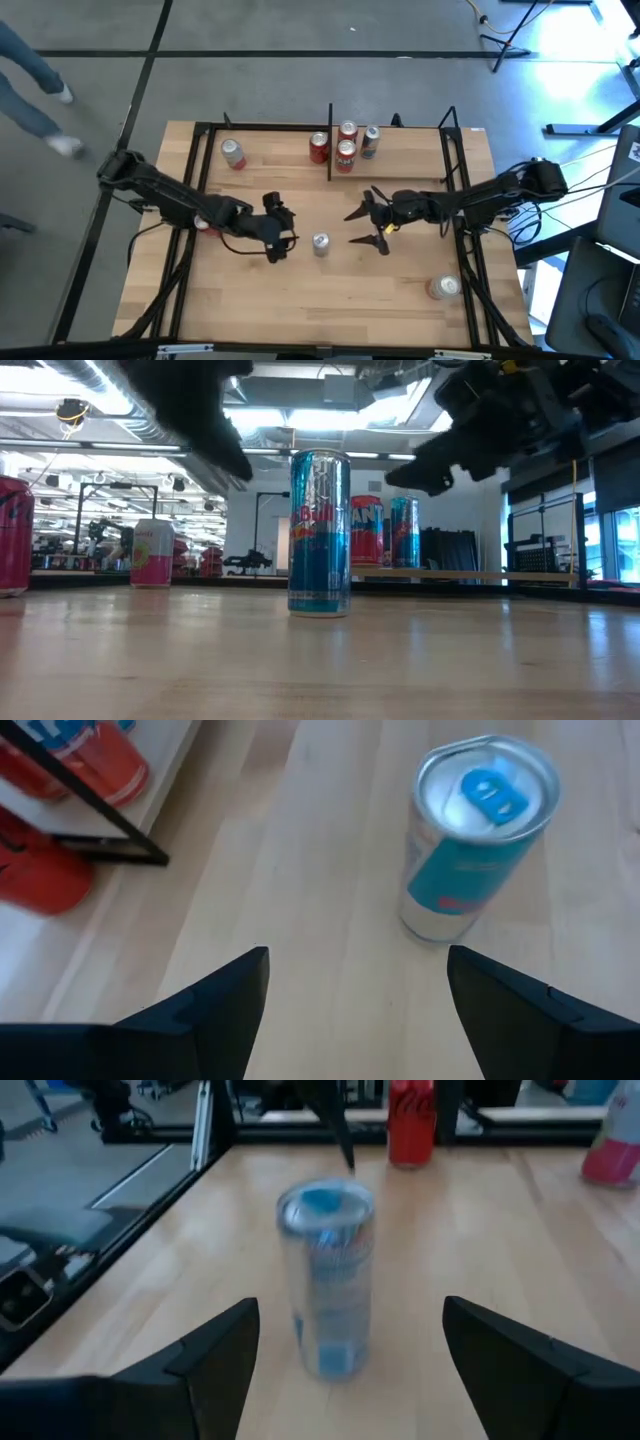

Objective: Place canned beverage on shelf
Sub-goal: Put the blue soda can on the shelf aligned with the other blue soda can

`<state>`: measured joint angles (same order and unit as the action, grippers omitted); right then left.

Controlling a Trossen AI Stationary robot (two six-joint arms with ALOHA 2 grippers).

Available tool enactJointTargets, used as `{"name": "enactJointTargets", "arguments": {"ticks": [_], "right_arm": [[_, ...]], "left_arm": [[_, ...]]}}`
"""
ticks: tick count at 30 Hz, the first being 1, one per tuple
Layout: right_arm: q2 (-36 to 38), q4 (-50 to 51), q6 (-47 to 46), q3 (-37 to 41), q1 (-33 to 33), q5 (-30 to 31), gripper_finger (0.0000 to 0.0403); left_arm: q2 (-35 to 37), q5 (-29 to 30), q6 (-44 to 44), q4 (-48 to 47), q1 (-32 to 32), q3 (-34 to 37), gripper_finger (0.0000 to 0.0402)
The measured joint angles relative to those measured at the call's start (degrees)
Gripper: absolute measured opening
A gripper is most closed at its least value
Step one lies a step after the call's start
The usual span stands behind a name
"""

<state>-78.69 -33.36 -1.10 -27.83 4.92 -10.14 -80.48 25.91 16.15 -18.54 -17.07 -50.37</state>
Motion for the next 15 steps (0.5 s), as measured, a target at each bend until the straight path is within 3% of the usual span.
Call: {"name": "enactJointTargets", "arguments": {"ticks": [7, 15], "right_arm": [[-3.3, 2.5, -2.1, -8.8, 0.7, 0.2, 0.0301], [-9.8, 2.8, -1.7, -15.7, 2.1, 1.0, 0.0301]], "left_arm": [[1.0, -0.1, -3.1, 20.4, 0.2, 15.3, 0.0286], [0.6, 0.6, -5.6, 42.0, 0.3, 26.8, 0.0286]]}}
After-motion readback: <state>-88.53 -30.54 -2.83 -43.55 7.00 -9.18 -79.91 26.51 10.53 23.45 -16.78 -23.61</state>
